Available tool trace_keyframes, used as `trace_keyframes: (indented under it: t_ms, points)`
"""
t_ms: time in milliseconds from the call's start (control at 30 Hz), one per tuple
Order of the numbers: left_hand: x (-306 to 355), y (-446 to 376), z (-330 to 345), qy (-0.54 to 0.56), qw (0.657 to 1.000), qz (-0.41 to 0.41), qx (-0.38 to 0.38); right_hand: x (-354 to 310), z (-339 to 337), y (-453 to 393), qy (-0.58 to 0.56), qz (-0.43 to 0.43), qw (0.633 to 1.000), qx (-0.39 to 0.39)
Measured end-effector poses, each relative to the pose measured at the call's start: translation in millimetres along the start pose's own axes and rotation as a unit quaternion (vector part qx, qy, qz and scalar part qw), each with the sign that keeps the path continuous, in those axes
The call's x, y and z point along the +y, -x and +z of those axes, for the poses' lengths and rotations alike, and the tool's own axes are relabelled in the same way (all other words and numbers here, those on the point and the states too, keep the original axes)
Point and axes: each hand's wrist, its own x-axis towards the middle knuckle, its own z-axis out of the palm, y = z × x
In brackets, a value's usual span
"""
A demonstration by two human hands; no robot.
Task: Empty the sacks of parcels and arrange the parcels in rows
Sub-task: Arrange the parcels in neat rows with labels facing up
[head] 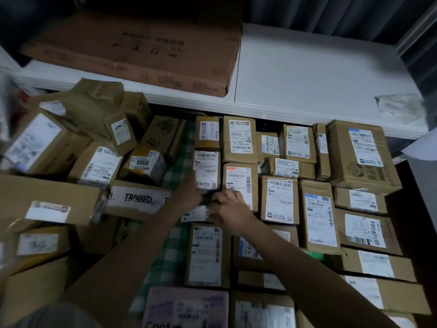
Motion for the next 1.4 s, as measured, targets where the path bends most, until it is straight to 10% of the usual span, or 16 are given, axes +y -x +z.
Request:
trace_keyframes:
  t_ms: [500,967,1400]
  points:
    - [-14,55,18,-0.414,0.907,0.021,-0.078,15,-8,22,-0.081,0.156,0.984,-0.004]
    - [-8,45,16,-0.363,0.928,0.04,-0.079,41,-3,30,0.008,0.181,0.983,0.019]
    - [12,47,-2,-0.331,0.938,0.063,-0.083,57,-10,41,-0.178,0.184,0.966,0.032]
